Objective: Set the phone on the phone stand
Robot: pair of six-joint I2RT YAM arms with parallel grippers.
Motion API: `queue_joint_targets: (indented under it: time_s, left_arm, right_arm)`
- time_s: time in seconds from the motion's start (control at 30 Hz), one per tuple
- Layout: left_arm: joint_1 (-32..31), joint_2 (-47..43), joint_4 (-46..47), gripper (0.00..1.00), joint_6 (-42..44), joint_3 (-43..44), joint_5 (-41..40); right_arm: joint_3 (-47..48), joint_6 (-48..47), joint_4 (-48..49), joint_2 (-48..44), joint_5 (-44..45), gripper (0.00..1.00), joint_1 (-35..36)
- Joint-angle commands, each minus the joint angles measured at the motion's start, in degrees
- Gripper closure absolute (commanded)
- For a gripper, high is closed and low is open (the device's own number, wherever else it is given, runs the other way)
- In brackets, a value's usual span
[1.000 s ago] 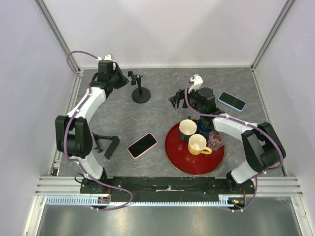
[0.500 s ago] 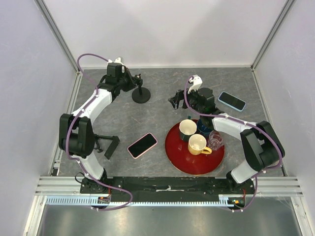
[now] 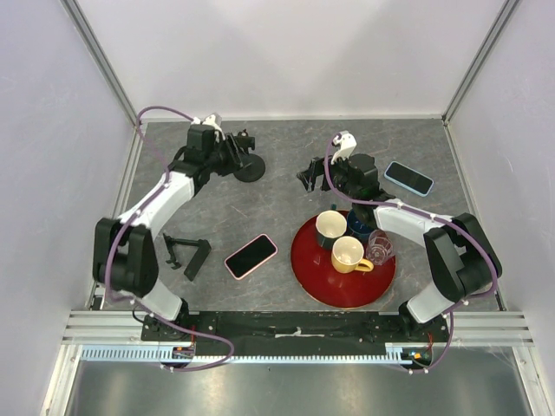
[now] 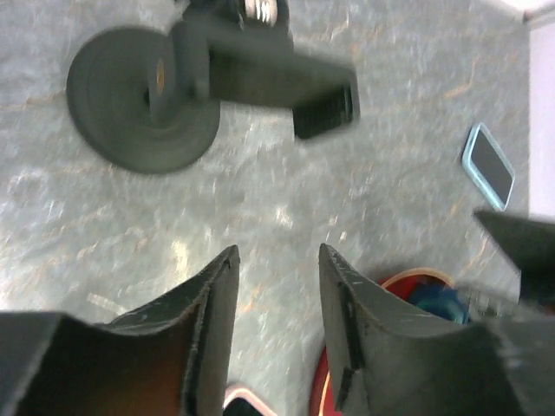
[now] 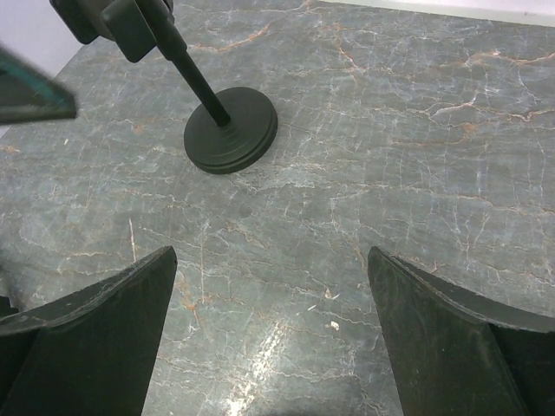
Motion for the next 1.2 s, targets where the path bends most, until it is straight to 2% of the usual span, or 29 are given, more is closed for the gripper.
queue_joint_targets:
  time_s: [0.0, 0.07, 0.13, 0.17, 0.2, 0.27, 0.33, 0.37, 0.5, 0.67, 0.83, 0.97, 1.17]
  left_arm:
    - [0.0, -11.8, -2.1, 0.45, 7.2, -5.8, 3.4]
    - [0.0, -15.2, -7.8, 0.33, 10.3, -7.1, 5.3]
    - [0.0, -16.5, -15.5, 0.23, 16.8, -6.9, 8.4]
    - [-0.3, -16.5, -18.6, 0.12, 19.3, -6.5, 11.9]
    - [-0.6, -16.1, -22.7, 0.09, 24.0, -5.9, 12.2]
    - [-2.9, -14.9, -31.9, 0.07, 28.8, -4.2, 9.3]
    - [-5.6, -14.6, -35.2, 0.06, 33.3, -5.2, 4.3]
    - [-8.8, -14.9, -35.9, 0.05, 33.3, -6.0, -0.1]
    - [-15.4, -16.4, -36.2, 0.01, 36.6, -10.6, 1.1]
    - [-24.7, -15.0, -36.6, 0.0, 42.5, -14.5, -4.3]
    - [-25.1, -6.7, -38.7, 0.0, 44.2, -10.8, -2.8]
    - [-25.1, 3.8, -40.4, 0.02, 45.4, -6.4, -2.2]
    - [-25.1, 8.7, -39.9, 0.03, 44.1, -1.5, -8.1]
  right_arm:
    - [2.9, -0.5, 0.2, 0.3, -1.0, 0.02, -0.1]
    - [3.5, -0.5, -0.9, 0.3, -0.7, 0.02, -0.1]
    - [4.1, -0.6, -2.4, 0.4, -0.4, 0.02, 0.0]
    - [4.3, -0.7, -2.7, 0.4, -0.4, 0.02, 0.0]
    - [4.3, -0.7, -2.9, 0.3, -0.4, 0.02, 0.0]
    - [4.0, -0.8, -3.2, 0.1, -0.4, 0.02, 0.0]
    - [3.8, -1.3, -3.7, -0.2, -0.4, 0.02, 0.0]
    - [3.4, -1.7, -3.9, -0.3, -0.3, 0.02, 0.0]
    - [1.9, -2.7, -3.9, -1.7, 0.0, 0.02, 0.0]
    - [-0.3, -2.9, -1.8, -3.3, -1.2, 0.02, -0.1]
    - [-2.6, -3.4, 0.8, -6.5, -1.2, 0.02, -0.3]
    - [-4.2, -3.0, 2.1, -8.0, -1.2, 0.02, -1.1]
    - [-4.9, -2.7, 3.2, -8.3, -1.8, 0.02, -2.1]
